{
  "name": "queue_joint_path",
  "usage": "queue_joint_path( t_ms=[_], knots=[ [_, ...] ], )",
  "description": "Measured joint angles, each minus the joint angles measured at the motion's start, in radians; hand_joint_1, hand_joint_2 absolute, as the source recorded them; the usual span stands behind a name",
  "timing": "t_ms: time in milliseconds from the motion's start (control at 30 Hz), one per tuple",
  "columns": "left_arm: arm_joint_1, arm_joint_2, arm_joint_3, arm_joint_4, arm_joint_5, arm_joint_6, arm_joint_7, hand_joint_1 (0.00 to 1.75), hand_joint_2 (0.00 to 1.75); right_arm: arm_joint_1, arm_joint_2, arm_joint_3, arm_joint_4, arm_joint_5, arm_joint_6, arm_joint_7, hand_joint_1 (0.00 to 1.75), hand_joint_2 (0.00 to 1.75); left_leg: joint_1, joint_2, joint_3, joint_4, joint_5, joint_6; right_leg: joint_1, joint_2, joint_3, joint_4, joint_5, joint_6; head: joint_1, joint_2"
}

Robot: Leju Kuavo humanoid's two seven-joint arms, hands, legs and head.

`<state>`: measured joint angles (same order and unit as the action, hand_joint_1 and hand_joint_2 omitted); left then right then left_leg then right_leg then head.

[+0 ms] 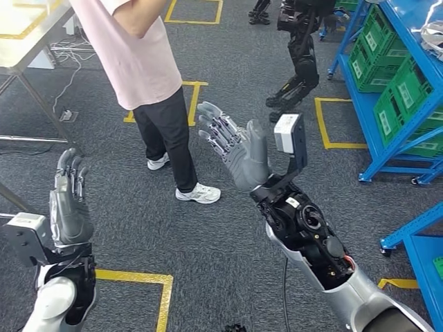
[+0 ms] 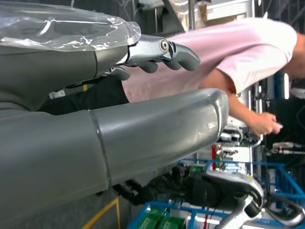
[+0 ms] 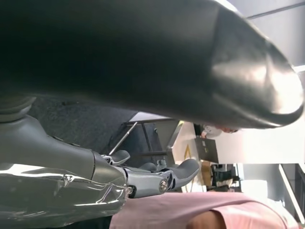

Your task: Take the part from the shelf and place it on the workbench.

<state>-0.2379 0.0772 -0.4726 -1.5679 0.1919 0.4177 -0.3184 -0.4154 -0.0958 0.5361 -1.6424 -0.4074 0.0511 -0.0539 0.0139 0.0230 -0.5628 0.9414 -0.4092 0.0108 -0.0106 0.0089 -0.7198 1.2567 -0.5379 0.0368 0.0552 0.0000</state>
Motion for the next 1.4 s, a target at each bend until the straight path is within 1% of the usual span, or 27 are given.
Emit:
queue_joint_path(
  t_ms=[33, 67, 133, 167, 200, 233, 300, 367, 433, 467, 500, 533, 567, 600, 667, 733, 800, 867, 933, 1000, 1033, 1067, 1133, 1200, 1267, 1333, 1400],
  knots=[
    [0.0, 0.0, 0.0, 0.0, 0.0, 0.0, 0.0, 0.0, 0.0, 0.001, 0.0, 0.0, 0.0, 0.0, 0.0, 0.0, 0.0, 0.0, 0.0, 0.01, 0.001, 0.0, -0.001, 0.0, 0.0, -0.003, -0.003, 0.006, 0.008, 0.0, 0.003, 0.0],
    [0.001, 0.0, 0.0, 0.0, 0.0, 0.0, 0.0, 0.0, 0.0, 0.002, 0.0, 0.0, 0.0, 0.0, -0.001, 0.0, 0.0, 0.0, 0.0, 0.019, 0.004, 0.0, -0.003, -0.001, 0.0, -0.006, 0.017, -0.032, 0.035, -0.001, 0.007, 0.0],
    [0.0, 0.0, 0.0, 0.0, 0.0, 0.0, 0.0, 0.0, 0.0, 0.001, 0.0, 0.0, 0.0, 0.0, -0.001, 0.001, 0.0, 0.0, -0.002, 0.034, 0.012, 0.0, -0.009, -0.007, 0.005, -0.034, 0.096, -0.185, 0.103, -0.009, 0.017, 0.0],
    [0.0, 0.0, 0.0, 0.0, 0.0, 0.0, 0.0, 0.0, 0.0, 0.0, 0.0, 0.0, 0.0, 0.0, -0.001, 0.001, 0.0, 0.0, -0.005, 0.042, 0.014, 0.001, -0.012, -0.01, 0.01, -0.049, 0.13, -0.249, 0.122, -0.015, 0.019, 0.0],
    [0.0, 0.0, 0.0, 0.0, 0.0, 0.0, 0.0, 0.0, 0.0, -0.001, 0.0, 0.0, 0.0, 0.0, -0.001, 0.0, 0.0, 0.0, -0.008, 0.05, 0.015, 0.002, -0.013, -0.014, 0.014, -0.06, 0.151, -0.289, 0.13, -0.021, 0.02, 0.0],
    [0.0, 0.0, 0.0, 0.0, 0.0, 0.0, 0.0, 0.0, 0.0, -0.002, 0.0, 0.001, 0.0, 0.0, -0.001, 0.0, 0.0, 0.0, -0.01, 0.058, 0.014, 0.002, -0.014, -0.018, 0.019, -0.062, 0.157, -0.301, 0.127, -0.027, 0.017, 0.0],
    [0.0, -0.001, 0.0, 0.0, 0.0, 0.0, 0.0, 0.0, 0.0, -0.001, 0.0, 0.001, -0.001, -0.001, -0.002, 0.0, 0.0, 0.0, -0.012, 0.074, 0.015, 0.003, -0.017, -0.027, 0.017, -0.044, 0.156, -0.306, 0.131, -0.039, 0.013, 0.0],
    [-0.002, -0.001, 0.0, 0.0, 0.0, 0.0, 0.0, 0.0, 0.0, -0.003, 0.0, 0.0, -0.001, -0.001, -0.002, -0.001, 0.0, 0.0, -0.009, 0.05, 0.0, 0.044, -0.048, -0.037, 0.012, -0.025, 0.157, -0.314, 0.138, -0.05, 0.007, 0.0],
    [0.0, 0.0, 0.0, 0.0, 0.0, 0.0, -0.001, 0.0, 0.0, -0.003, 0.0, 0.002, -0.001, -0.001, -0.002, -0.002, 0.0, 0.0, -0.006, 0.003, -0.06, 0.173, -0.114, -0.044, 0.01, -0.007, 0.157, -0.317, 0.142, -0.058, -0.007, 0.0],
    [0.002, 0.0, 0.0, 0.0, 0.0, 0.0, -0.001, 0.0, 0.0, -0.001, 0.0, 0.002, -0.001, -0.001, -0.002, -0.001, 0.0, 0.0, -0.006, -0.01, -0.099, 0.249, -0.143, -0.045, 0.01, 0.003, 0.155, -0.317, 0.143, -0.06, -0.013, 0.0],
    [0.006, 0.0, 0.0, 0.0, 0.0, 0.0, -0.001, 0.0, 0.0, 0.001, 0.0, 0.002, -0.001, -0.001, -0.002, -0.001, 0.0, 0.0, -0.005, -0.015, -0.129, 0.304, -0.157, -0.046, 0.01, 0.013, 0.154, -0.317, 0.144, -0.06, -0.018, 0.0],
    [0.008, 0.0, 0.0, 0.0, 0.0, 0.001, -0.001, 0.0, 0.0, 0.002, 0.0, 0.003, -0.001, -0.001, -0.002, -0.001, 0.0, 0.0, -0.005, -0.017, -0.142, 0.321, -0.15, -0.046, 0.01, 0.025, 0.154, -0.317, 0.144, -0.061, -0.021, 0.0],
    [0.009, 0.001, 0.0, 0.0, 0.0, 0.001, -0.001, 0.0, 0.0, 0.003, 0.0, 0.003, -0.001, -0.001, -0.002, 0.0, 0.0, 0.0, -0.005, -0.018, -0.133, 0.293, -0.123, -0.044, 0.01, 0.037, 0.155, -0.316, 0.145, -0.061, -0.024, 0.0],
    [0.01, 0.001, 0.0, 0.0, 0.0, 0.001, -0.001, 0.0, 0.0, 0.003, 0.0, 0.003, -0.001, -0.001, -0.002, 0.0, 0.0, 0.0, -0.005, -0.025, -0.104, 0.227, -0.083, -0.041, 0.01, 0.049, 0.156, -0.316, 0.145, -0.06, -0.027, 0.0],
    [0.009, 0.002, 0.0, 0.0, 0.0, 0.001, -0.001, 0.0, 0.0, 0.002, 0.0, 0.003, -0.001, -0.001, -0.002, -0.001, 0.0, 0.0, -0.002, -0.059, -0.035, 0.072, -0.016, -0.033, 0.011, 0.071, 0.155, -0.314, 0.145, -0.057, -0.031, 0.0],
    [0.009, 0.002, 0.0, 0.0, -0.001, 0.001, -0.001, 0.0, 0.0, 0.002, 0.0, 0.003, -0.001, -0.001, -0.002, -0.001, 0.0, 0.0, -0.002, -0.079, -0.005, 0.004, 0.0, -0.027, 0.011, 0.088, 0.148, -0.312, 0.146, -0.048, -0.03, 0.0],
    [0.009, 0.001, 0.0, 0.0, -0.002, 0.001, -0.001, 0.0, 0.0, 0.003, 0.0, 0.003, -0.001, -0.001, -0.002, -0.001, 0.0, 0.0, -0.003, -0.063, -0.001, -0.002, 0.001, -0.02, 0.007, 0.103, 0.142, -0.312, 0.147, -0.035, -0.028, 0.0],
    [0.006, 0.0, 0.0, 0.0, -0.003, 0.001, -0.001, 0.0, 0.0, 0.004, 0.0, 0.002, -0.001, -0.001, -0.003, -0.001, 0.0, 0.0, 0.001, -0.043, 0.004, -0.008, 0.003, -0.009, 0.009, 0.075, 0.125, -0.281, 0.125, -0.025, -0.024, 0.0],
    [0.005, -0.002, 0.0, 0.0, -0.003, -0.001, -0.001, 0.0, 0.0, 0.004, 0.0, 0.001, -0.001, -0.001, -0.003, -0.002, 0.0, 0.0, 0.001, -0.023, 0.007, -0.011, 0.003, -0.002, 0.009, 0.024, 0.072, -0.167, 0.065, -0.017, -0.013, 0.0],
    [0.007, -0.002, 0.0, 0.0, -0.003, -0.002, -0.001, 0.0, 0.0, 0.008, 0.0, 0.002, -0.001, -0.001, -0.004, -0.001, 0.0, 0.0, 0.0, -0.003, 0.008, -0.011, 0.0, 0.0, 0.003, 0.003, 0.008, -0.027, 0.012, -0.01, -0.004, 0.0],
    [0.007, -0.002, 0.0, 0.0, -0.003, -0.002, -0.001, 0.0, 0.0, 0.011, 0.0, 0.002, -0.001, -0.001, -0.004, -0.001, 0.0, 0.0, 0.0, 0.007, 0.009, -0.01, -0.001, -0.001, 0.0, -0.001, -0.007, 0.004, 0.009, -0.008, -0.002, 0.0],
    [0.007, -0.002, 0.0, 0.0, -0.003, -0.002, -0.001, 0.0, 0.0, 0.013, 0.0, 0.002, -0.001, -0.001, -0.004, -0.001, 0.0, 0.0, 0.0, 0.016, 0.01, -0.01, -0.003, -0.002, -0.002, -0.004, 0.0, -0.01, 0.025, -0.006, 0.002, 0.0],
    [0.007, -0.002, 0.0, 0.0, -0.003, -0.002, -0.001, 0.0, 0.0, 0.014, 0.0, 0.001, -0.001, -0.001, -0.004, -0.001, 0.0, 0.0, 0.001, 0.034, 0.017, -0.008, -0.009, -0.008, -0.004, -0.023, 0.066, -0.143, 0.093, -0.006, 0.011, 0.0],
    [0.006, -0.003, 0.0, 0.0, -0.003, -0.003, -0.001, 0.0, 0.0, 0.012, 0.0, 0.002, -0.001, -0.001, -0.004, -0.001, 0.0, 0.0, -0.004, 0.049, 0.02, -0.006, -0.016, -0.018, 0.004, -0.06, 0.131, -0.268, 0.13, -0.013, 0.018, 0.0],
    [0.005, -0.003, 0.0, 0.0, -0.003, -0.004, -0.001, 0.0, 0.0, 0.013, 0.0, 0.003, -0.001, -0.001, -0.004, -0.001, 0.0, 0.0, -0.01, 0.066, 0.02, -0.004, -0.018, -0.027, 0.013, -0.068, 0.146, -0.299, 0.128, -0.025, 0.015, 0.0],
    [0.004, -0.003, 0.0, 0.0, -0.002, -0.007, -0.003, 0.0, 0.0, 0.014, 0.0, 0.002, -0.001, -0.001, -0.005, -0.001, 0.0, 0.0, -0.009, 0.076, 0.02, 0.002, -0.024, -0.036, 0.012, -0.045, 0.145, -0.301, 0.133, -0.038, 0.009, 0.0],
    [0.002, -0.003, 0.001, 0.0, 0.0, -0.012, -0.009, 0.0, 0.0, 0.014, 0.0, 0.002, -0.003, -0.001, -0.007, -0.003, 0.0, 0.0, -0.005, 0.042, -0.004, 0.06, -0.063, -0.044, 0.009, -0.025, 0.147, -0.305, 0.137, -0.05, 0.001, 0.0]
  ],
)
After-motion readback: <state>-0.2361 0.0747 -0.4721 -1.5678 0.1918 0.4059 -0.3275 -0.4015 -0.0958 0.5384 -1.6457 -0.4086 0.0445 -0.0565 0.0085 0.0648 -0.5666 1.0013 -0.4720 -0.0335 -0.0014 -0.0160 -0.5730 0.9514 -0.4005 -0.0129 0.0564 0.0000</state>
